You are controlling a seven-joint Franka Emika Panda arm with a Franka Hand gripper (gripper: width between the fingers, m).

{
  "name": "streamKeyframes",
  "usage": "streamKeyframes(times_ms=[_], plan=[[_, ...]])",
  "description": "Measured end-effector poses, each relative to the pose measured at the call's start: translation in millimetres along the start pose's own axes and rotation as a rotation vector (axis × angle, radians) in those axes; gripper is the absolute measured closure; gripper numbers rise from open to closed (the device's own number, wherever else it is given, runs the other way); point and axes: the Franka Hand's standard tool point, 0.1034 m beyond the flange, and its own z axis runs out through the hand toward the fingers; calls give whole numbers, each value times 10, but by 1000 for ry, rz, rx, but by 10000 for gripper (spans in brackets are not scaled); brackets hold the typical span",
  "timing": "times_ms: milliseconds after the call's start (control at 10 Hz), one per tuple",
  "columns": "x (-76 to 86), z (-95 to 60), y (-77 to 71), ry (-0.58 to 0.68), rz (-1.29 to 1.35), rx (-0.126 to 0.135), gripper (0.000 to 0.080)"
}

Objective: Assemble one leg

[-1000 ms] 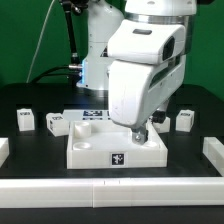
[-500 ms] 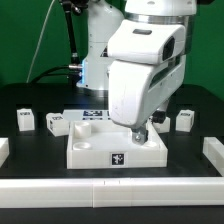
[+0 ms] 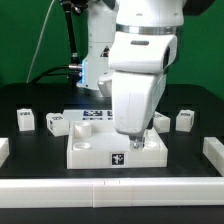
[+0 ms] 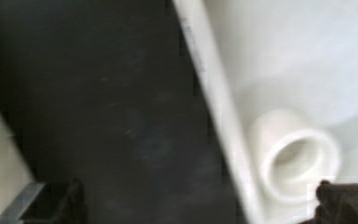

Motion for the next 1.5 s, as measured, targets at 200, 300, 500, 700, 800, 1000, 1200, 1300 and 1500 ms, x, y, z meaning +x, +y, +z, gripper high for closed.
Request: streamKeyframes(times_ms=[200, 300, 500, 700, 800, 1000, 1200, 1300, 1500], plan=[[-67, -61, -97, -8, -79, 2, 150], [-105, -77, -131, -11, -74, 5, 150], [-102, -55, -130, -11, -73, 7, 150], [-102, -53, -128, -8, -90, -4, 150], [-92, -48, -134, 14, -171, -82, 150], [-141, -18, -388, 28, -230, -137, 150], [-199, -65, -498, 20, -277, -144, 150], [-213, -76, -532, 16, -281, -144, 150], [-211, -54, -528, 16, -280, -140, 150]])
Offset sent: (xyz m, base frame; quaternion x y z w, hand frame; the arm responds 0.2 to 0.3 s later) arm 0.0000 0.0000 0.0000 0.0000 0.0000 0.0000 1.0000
